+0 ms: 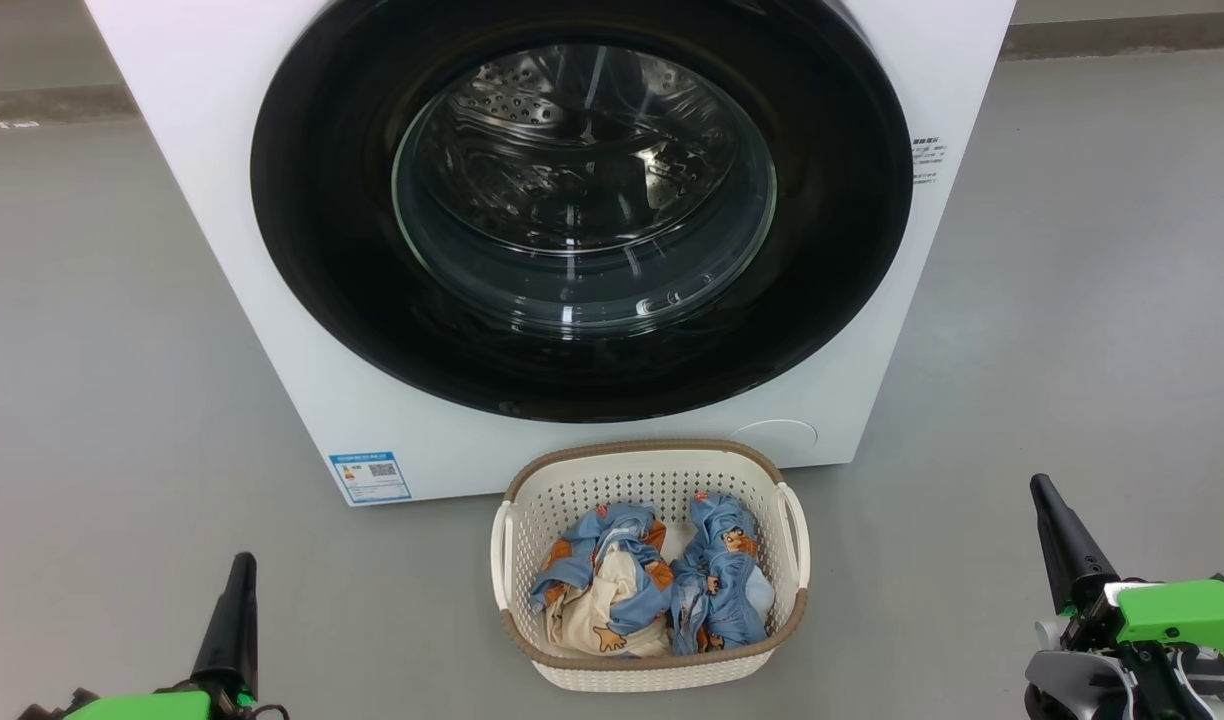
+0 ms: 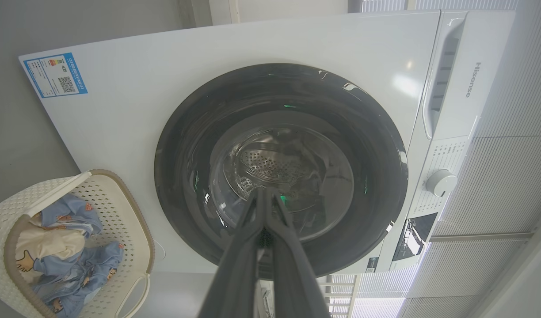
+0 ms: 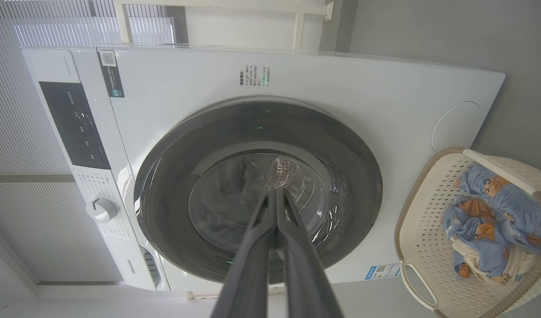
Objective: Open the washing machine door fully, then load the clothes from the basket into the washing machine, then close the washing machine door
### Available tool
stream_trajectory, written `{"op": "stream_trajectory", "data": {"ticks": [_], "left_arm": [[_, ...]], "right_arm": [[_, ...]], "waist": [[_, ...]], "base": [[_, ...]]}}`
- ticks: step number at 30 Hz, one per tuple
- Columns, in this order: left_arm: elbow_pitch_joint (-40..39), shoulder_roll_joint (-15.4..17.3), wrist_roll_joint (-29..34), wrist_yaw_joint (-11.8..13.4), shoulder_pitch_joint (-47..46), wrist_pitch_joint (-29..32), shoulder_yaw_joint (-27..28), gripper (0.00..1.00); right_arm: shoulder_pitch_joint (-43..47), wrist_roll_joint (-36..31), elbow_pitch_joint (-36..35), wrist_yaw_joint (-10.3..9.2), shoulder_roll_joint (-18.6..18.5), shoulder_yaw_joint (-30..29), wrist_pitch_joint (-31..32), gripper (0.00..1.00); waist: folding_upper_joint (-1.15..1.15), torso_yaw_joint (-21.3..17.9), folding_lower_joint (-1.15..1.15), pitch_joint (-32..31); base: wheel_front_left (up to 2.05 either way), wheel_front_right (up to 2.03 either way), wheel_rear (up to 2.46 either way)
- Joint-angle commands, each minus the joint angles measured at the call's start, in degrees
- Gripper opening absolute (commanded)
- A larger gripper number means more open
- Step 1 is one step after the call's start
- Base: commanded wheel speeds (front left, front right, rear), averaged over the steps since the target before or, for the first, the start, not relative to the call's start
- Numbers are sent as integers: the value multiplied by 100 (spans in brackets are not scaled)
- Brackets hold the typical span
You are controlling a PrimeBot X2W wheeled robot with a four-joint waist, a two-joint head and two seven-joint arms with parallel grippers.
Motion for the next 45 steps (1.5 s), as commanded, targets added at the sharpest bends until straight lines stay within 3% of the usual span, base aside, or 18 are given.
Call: {"op": "stream_trajectory", "data": {"ticks": [1,2,3,19,45], "left_arm": [[-166,63,58,16,-243,29,197,0],[-166,62,59,16,-243,30,198,0],[0,-1,0,0,0,1,4,100],[101,-69,255,-14,156,-168,-72,100],[-63,-77,2083,-44,115,-509,-97,100]], "right_arm": [[-210,84,-171,28,-107,132,-28,0],[-210,85,-171,28,-108,133,-28,0],[0,1,0,0,0,1,0,100],[164,-242,194,3,183,9,-119,100],[2,-2084,115,8,86,153,-366,100]], "waist": [[0,0,0,0],[0,0,0,0],[0,0,0,0],[0,18,0,9],[0,68,0,48]], "base": [[0,0,0],[0,0,0],[0,0,0],[0,0,0],[0,0,0]]}}
